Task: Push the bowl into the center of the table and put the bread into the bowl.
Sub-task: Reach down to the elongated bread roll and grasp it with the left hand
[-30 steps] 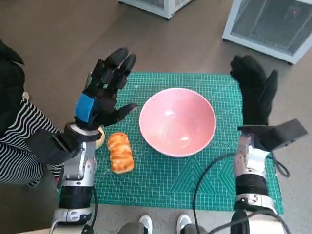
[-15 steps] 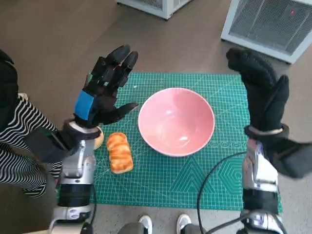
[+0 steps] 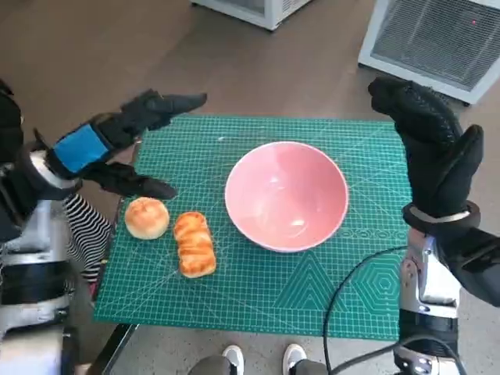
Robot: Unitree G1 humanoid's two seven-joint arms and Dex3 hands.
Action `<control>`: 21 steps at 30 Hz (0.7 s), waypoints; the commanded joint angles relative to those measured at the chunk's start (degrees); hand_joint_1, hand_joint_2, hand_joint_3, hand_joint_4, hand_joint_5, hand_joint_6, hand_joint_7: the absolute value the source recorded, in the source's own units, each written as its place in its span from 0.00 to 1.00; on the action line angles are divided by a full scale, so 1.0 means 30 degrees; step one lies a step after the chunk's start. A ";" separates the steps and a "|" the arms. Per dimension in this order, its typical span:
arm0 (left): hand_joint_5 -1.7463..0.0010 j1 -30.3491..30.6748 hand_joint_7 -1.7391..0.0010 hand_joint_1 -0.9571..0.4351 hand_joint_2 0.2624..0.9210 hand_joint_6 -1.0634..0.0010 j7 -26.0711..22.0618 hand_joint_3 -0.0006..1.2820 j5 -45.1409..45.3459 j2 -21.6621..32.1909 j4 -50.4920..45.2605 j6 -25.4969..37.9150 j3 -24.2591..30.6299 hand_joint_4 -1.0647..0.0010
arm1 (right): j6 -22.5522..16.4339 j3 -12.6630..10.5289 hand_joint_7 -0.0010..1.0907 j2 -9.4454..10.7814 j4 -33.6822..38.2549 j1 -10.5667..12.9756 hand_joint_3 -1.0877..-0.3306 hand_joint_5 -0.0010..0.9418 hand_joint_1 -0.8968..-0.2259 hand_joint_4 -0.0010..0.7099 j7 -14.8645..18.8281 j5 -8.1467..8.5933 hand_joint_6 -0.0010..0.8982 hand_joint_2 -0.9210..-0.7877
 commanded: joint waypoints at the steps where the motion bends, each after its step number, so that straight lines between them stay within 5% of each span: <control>1: 1.00 -0.0401 0.79 0.58 0.81 0.74 -0.0847 0.00 0.1089 0.1243 -0.0618 -0.0401 -0.0619 0.76 | 0.0539 -0.0042 0.45 0.0014 0.0239 0.0503 0.56 0.02 0.29 0.23 -0.0395 -0.0216 0.13 0.00; 21: 1.00 0.1002 0.95 0.61 0.80 0.59 -0.1023 0.00 0.5357 0.2172 -0.1697 -0.2808 -0.3809 0.78 | 0.1523 -0.0086 0.45 0.0168 -0.0284 0.0628 0.56 0.01 0.28 0.24 -0.1052 -0.0195 0.13 0.00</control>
